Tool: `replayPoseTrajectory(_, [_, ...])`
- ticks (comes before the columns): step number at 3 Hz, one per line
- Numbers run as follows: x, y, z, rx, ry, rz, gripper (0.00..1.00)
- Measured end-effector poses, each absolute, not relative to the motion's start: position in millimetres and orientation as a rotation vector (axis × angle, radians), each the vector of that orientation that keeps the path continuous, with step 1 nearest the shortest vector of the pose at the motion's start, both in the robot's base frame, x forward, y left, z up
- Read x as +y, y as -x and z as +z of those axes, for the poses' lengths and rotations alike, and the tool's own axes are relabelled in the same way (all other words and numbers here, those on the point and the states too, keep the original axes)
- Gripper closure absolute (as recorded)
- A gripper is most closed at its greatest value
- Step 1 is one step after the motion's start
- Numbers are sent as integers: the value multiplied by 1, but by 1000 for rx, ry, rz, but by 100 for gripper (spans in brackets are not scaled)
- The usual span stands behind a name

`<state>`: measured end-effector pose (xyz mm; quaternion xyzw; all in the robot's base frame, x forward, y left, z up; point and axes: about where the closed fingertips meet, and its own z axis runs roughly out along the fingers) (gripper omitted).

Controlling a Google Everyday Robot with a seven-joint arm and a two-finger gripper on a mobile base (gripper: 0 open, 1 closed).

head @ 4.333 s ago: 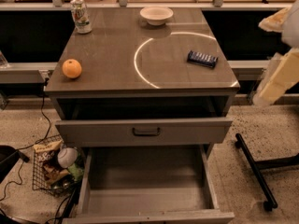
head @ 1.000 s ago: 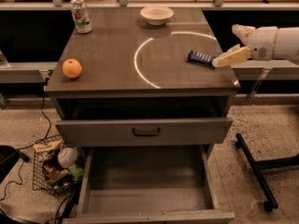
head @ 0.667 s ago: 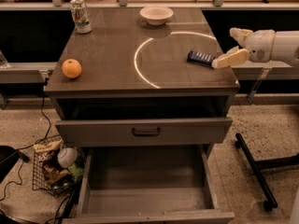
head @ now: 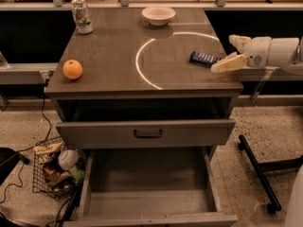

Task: Move rxbar blueberry near 7up can

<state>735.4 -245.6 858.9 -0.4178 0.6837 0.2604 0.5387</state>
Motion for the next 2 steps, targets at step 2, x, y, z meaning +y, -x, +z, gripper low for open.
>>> replayPoseTrajectory(2, [-237,-739,837,1617,985,700,0])
